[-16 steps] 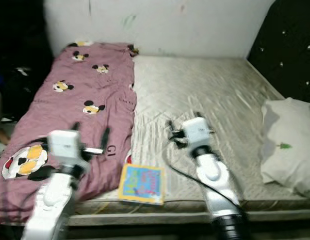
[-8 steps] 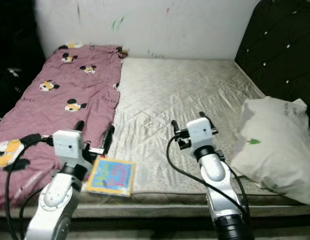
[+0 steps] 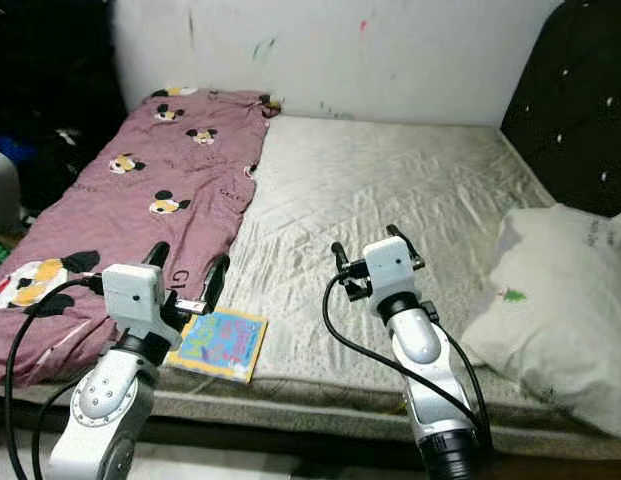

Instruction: Clean up the room

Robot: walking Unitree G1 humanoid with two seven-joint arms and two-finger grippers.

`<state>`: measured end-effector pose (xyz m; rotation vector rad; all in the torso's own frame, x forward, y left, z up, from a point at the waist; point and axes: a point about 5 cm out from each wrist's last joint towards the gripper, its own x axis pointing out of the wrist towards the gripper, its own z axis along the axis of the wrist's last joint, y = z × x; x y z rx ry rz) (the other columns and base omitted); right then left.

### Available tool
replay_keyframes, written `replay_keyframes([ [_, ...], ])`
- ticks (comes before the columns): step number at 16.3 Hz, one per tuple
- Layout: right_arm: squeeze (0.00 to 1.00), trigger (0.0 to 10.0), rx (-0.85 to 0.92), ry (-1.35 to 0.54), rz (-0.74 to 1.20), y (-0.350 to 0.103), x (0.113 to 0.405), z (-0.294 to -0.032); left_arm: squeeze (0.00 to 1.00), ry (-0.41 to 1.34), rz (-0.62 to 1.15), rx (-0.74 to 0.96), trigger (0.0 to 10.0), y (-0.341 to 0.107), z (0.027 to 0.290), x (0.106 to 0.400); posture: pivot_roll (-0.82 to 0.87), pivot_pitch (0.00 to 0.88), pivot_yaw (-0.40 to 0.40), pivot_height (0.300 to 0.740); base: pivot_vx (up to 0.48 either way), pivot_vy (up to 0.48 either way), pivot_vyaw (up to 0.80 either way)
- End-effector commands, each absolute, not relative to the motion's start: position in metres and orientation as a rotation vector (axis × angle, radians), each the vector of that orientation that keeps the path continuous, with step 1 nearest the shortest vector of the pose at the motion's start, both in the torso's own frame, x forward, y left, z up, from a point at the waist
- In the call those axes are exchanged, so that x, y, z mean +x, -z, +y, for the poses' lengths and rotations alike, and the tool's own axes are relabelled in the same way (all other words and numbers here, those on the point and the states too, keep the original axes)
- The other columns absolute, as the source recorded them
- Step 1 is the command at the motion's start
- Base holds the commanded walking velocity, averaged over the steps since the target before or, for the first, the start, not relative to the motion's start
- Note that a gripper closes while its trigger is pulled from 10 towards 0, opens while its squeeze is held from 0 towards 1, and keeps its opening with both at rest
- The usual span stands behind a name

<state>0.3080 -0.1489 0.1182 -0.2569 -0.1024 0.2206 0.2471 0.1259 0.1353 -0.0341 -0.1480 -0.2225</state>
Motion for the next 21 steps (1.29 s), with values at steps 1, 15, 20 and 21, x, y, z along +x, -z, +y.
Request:
replay_keyframes([
  [1,0.0,10.0,-0.252,-0.22,-0.123,-0.1234,0.3106,-0.1469,0.0,0.225,-0.167,-0.037,10.0,-0.1398,0.1277,0.2482,-0.04,0.0,-0.042,0.74,0.356,0.0,0.0],
  [15,0.0,10.0,-0.265,-0.211,-0.124,-0.122,0.3109,-0.1487,0.0,0.152,-0.13,-0.001,10.0,-0.1354,0.1297,0.2529,-0.05,0.0,-0.039,0.74,0.096,0.0,0.0],
  [20,0.0,10.0,-0.252,-0.214,-0.118,-0.121,0.311,-0.1488,0.0,0.158,-0.134,0.001,10.0,-0.1354,0.1289,0.2527,-0.05,0.0,-0.04,0.74,0.0,-0.205,0.0],
  [21,0.0,10.0,-0.243,-0.213,-0.114,-0.1208,0.3114,-0.1491,0.0,0.158,-0.134,0.001,10.0,-0.1353,0.1288,0.2528,-0.05,0.0,-0.04,0.74,0.0,-0.398,0.0],
])
